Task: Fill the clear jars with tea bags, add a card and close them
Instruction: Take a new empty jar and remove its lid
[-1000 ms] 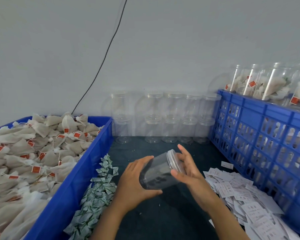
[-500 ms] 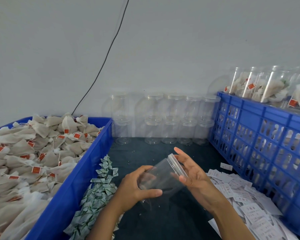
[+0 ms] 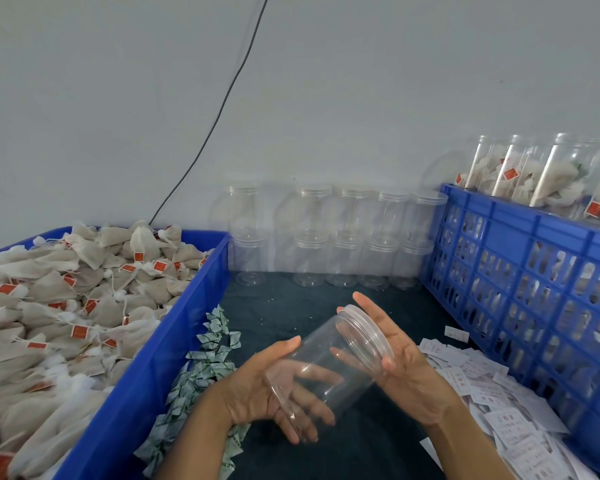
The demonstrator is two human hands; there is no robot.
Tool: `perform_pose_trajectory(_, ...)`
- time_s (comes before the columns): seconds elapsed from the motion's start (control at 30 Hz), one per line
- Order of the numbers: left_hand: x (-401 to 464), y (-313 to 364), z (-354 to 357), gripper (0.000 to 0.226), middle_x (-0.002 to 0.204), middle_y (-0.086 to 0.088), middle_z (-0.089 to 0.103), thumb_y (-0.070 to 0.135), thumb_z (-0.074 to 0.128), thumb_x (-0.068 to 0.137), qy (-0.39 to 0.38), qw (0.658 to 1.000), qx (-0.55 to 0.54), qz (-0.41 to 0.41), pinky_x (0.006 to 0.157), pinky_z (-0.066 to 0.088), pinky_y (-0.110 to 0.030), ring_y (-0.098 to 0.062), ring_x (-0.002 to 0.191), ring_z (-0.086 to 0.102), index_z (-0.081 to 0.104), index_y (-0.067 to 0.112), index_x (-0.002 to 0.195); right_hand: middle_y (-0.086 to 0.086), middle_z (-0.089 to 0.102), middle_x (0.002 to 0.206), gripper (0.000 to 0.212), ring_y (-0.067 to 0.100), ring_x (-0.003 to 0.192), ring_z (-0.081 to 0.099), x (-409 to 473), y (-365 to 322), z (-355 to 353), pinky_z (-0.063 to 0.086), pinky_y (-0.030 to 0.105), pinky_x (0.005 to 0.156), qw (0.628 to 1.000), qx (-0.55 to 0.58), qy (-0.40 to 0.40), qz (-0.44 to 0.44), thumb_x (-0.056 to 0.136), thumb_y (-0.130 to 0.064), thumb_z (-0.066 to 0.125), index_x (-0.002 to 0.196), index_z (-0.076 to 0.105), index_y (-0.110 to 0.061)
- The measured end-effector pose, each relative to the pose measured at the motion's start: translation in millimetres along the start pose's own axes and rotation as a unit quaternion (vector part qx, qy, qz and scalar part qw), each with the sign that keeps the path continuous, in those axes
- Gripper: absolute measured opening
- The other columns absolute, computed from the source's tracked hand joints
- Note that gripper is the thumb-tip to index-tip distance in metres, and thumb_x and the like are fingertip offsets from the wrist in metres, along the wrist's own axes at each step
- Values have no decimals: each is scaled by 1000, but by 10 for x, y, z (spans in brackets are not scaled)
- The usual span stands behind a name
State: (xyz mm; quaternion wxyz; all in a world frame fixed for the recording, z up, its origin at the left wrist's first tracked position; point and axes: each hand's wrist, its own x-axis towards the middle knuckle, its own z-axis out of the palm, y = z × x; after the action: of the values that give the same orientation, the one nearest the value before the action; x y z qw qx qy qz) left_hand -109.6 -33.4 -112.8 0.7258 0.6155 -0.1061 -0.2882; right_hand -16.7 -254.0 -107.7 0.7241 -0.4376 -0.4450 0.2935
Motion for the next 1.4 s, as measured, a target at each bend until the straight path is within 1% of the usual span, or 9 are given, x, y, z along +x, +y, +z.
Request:
perform_pose_trajectory(0.2, 31, -19, -12, 107, 101, -15, 71, 81, 52, 73, -49, 998, -50, -3, 63, 59, -27, -24, 81, 71, 38, 1, 144, 14, 29, 156, 89, 30, 144, 29, 9, 6, 11, 34, 51, 110, 999, 41, -5, -14, 75, -24, 82, 150, 32, -24)
perform_pose_trajectory(0.37, 111, -7, 92, 70, 109, -9, 70, 62, 63, 75, 177, 980, 26, 84, 77, 59, -37, -24, 89, 70, 52, 26, 135, 1, 44, 149, 82, 24, 135, 44, 0, -54, -17, 40, 54, 107, 993, -20, 114, 32, 77, -49, 72, 146, 33, -32)
perform_pose_trajectory(0.5, 187, -20, 187, 85, 118, 18, 58, 61, 80, 58, 370, 865, 310, 137, 90, 52, -24, -1, 104, 60, 39, 57, 132, -1, 60, 130, 57, 11, 112, 63, 68, 38, 59, 48, 44, 101, 949, -188, 251, 47, 82, -59, 58, 133, 49, -35)
perform_pose_trajectory(0.57, 187, -46, 191, 94, 117, 28, 47, 72, 75, 54, 411, 771, 469, 126, 91, 48, -25, 5, 106, 52, 24, 67, 133, 0, 64, 119, 56, 11, 100, 67, 84, 81, 87, 53, 37, 93, 936, -200, 288, 41, 76, -53, 59, 128, 52, -34)
perform_pose_trajectory(0.63, 176, -66, 169, 95, 116, 32, 46, 78, 71, 52, 423, 738, 511, 126, 91, 47, -26, 8, 106, 50, 21, 69, 132, 1, 67, 112, 58, 13, 96, 68, 94, 85, 96, 54, 37, 89, 927, -199, 317, 30, 70, -51, 63, 124, 54, -33)
perform_pose_trajectory(0.83, 197, -49, 194, 72, 107, 2, 72, 64, 75, 57, 329, 907, 233, 119, 95, 53, -45, -17, 97, 69, 59, 35, 120, 8, 70, 111, 57, 24, 101, 69, 96, 61, 55, 52, 40, 90, 941, -105, 321, -9, 75, -37, 66, 129, 54, -22)
perform_pose_trajectory(0.93, 175, -28, 192, 72, 105, -14, 72, 64, 58, 70, 273, 950, 117, 99, 71, 58, -39, -29, 84, 70, 57, 14, 122, 10, 65, 124, 53, 24, 114, 63, 89, 27, 43, 47, 43, 98, 945, -37, 323, -45, 85, -38, 55, 132, 52, -15)
perform_pose_trajectory(1.13, 210, -48, 137, 61, 116, -10, 69, 41, 67, 74, 324, 930, 13, 174, 87, 57, -45, -29, 103, 68, 49, 19, 128, 32, 62, 117, 55, 44, 114, 58, 85, 85, -60, 46, 55, 96, 906, 132, 396, 78, 96, -50, 41, 133, 49, -11)
perform_pose_trajectory(1.4, 310, -194, 80, 79, 131, 13, 50, 13, 89, 64, 392, 895, 159, 138, 101, 42, -21, -5, 122, 49, 42, 30, 126, 35, 60, 116, 43, 45, 103, 61, 86, 209, -74, 50, 51, 85, 874, 129, 435, 172, 104, -30, 35, 130, 46, 2)
